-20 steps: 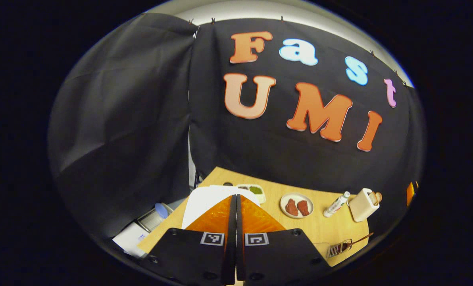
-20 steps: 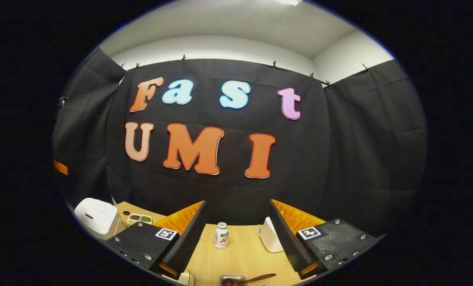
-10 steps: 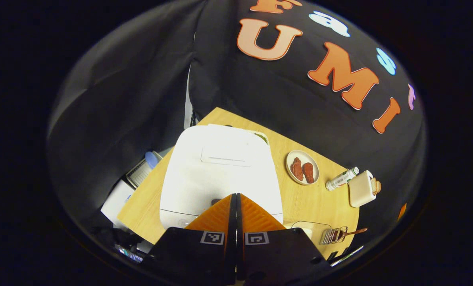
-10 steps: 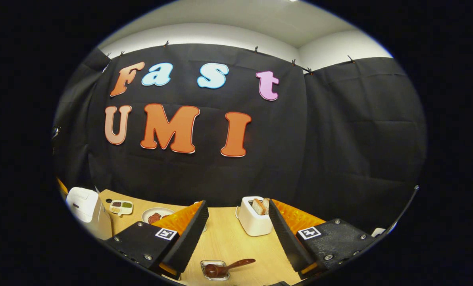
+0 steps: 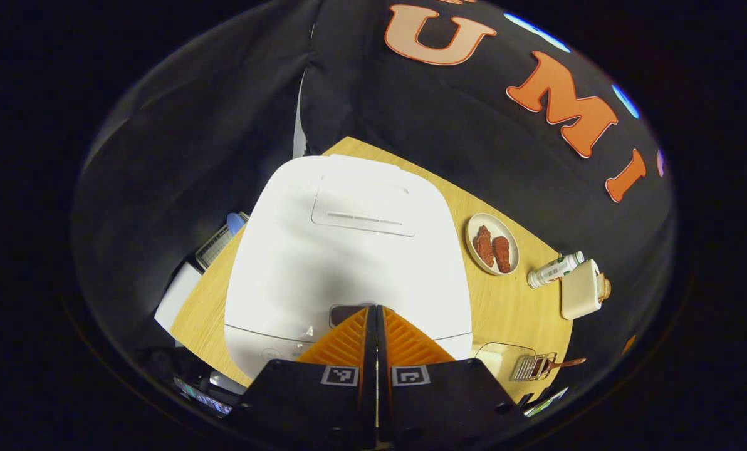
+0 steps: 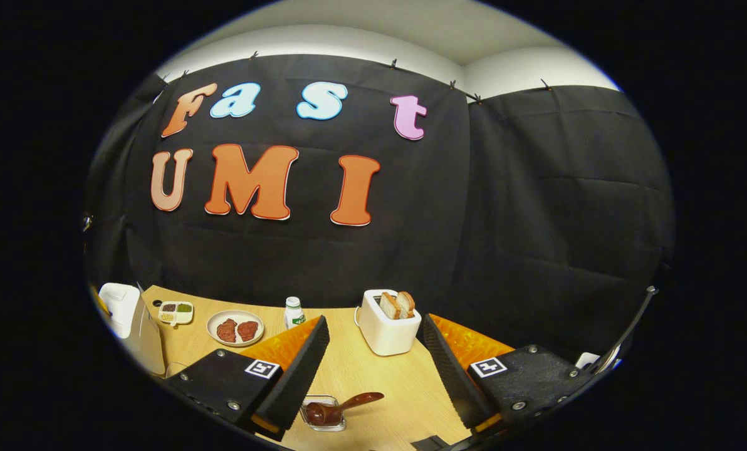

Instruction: Close the left gripper, press the button to open the rice cooker; take a wooden spoon from the chopstick holder with the right hand, scoop a spoonful of rice and pour it into the rice cooker, then put the wooden spoon back into the chopstick holder.

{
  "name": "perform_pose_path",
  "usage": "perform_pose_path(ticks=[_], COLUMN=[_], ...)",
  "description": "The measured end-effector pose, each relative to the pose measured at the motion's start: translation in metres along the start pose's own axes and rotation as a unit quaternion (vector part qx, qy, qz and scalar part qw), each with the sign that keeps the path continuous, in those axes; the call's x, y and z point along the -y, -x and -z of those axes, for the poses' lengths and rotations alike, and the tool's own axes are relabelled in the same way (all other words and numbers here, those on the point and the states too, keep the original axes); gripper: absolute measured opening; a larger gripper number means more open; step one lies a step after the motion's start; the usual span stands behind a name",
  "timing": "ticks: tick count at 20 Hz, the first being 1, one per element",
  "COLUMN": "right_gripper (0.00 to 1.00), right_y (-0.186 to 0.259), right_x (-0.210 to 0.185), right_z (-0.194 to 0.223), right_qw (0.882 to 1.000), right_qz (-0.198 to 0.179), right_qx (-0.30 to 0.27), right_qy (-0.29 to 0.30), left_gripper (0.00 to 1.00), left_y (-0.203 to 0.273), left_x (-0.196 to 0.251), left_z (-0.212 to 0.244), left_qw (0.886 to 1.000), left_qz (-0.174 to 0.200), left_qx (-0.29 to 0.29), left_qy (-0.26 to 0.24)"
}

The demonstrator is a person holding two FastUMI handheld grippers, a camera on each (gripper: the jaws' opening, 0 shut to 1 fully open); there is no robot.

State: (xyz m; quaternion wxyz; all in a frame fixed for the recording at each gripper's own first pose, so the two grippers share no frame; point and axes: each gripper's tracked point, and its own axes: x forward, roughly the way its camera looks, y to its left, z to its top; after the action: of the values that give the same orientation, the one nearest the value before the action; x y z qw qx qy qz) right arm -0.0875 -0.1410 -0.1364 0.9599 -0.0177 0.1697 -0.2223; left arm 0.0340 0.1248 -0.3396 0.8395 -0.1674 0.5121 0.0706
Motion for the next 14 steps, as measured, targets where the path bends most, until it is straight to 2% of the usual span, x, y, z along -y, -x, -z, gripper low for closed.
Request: perform_pose_path(ticks=[3, 6, 10, 14], right_gripper=[0.95, 0.95, 0.95, 0.95], right_y=[-0.003, -0.006, -0.013, -0.016], right_x=[0.005, 0.01, 0.016, 0.017], right_z=[0.013, 0.028, 0.055, 0.093], right_qw=[1.0, 1.0, 0.998, 0.993], right_qz=[-0.003, -0.007, -0.014, -0.027], right_qx=[-0.013, -0.027, -0.057, -0.106], right_qy=[-0.007, -0.014, -0.016, -0.037], left_gripper=[0.06, 0.06, 0.06, 0.05], left_y=[0.001, 0.007, 0.047, 0.098], left_x=[0.0, -0.001, 0.011, 0.024], left_z=[0.0, -0.005, -0.044, -0.092], left_qw=[0.999, 0.999, 0.993, 0.969], left_qz=[0.014, 0.013, -0.009, -0.046], left_qx=[-0.007, 0.011, 0.115, 0.236], left_qy=[0.036, 0.035, -0.006, -0.057])
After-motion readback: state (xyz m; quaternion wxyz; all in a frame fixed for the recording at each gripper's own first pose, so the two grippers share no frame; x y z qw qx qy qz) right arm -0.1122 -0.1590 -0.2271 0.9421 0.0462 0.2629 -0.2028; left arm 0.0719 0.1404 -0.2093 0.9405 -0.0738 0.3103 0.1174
